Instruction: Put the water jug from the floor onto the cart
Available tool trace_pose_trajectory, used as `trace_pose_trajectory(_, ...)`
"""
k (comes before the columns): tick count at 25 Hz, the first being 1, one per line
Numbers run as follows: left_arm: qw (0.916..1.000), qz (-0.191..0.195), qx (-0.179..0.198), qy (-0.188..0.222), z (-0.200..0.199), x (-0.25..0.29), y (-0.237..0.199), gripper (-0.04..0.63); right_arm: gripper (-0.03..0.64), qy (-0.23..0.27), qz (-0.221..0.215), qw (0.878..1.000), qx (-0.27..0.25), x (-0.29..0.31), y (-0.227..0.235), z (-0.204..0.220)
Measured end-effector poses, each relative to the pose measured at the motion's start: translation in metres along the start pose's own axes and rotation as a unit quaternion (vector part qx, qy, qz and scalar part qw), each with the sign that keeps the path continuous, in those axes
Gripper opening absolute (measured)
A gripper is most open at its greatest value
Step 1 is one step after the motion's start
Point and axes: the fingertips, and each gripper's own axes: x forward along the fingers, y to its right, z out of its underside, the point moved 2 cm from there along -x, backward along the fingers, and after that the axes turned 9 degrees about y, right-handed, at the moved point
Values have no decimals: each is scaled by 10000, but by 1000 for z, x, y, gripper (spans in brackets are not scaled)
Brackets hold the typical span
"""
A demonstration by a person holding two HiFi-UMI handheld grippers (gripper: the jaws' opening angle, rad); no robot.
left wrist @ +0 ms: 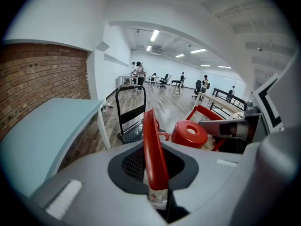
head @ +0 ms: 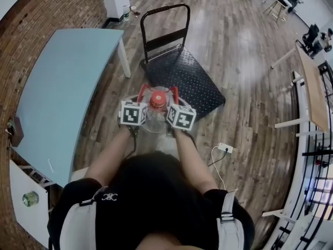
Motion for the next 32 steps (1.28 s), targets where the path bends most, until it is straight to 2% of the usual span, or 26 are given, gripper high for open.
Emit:
trace_pose_trajectory(8, 9996, 7, 217, -172, -32, 84, 9, 32, 21, -183, 126, 9995, -212, 57, 51, -31)
trace_pose_trajectory(14, 9985, 249, 408, -286, -48, 140, 21, 32, 26, -435, 352, 9977, -371, 90, 89, -43)
trace_pose_trajectory(25, 9944, 746, 488, -573, -58, 228, 16, 34, 26, -832, 841, 9929, 81, 154, 137, -41)
trace_pose_trajectory(32, 9914, 1012, 403, -719, -65, 278, 3, 34, 25, -1106, 1166, 9869, 117, 197, 154, -36)
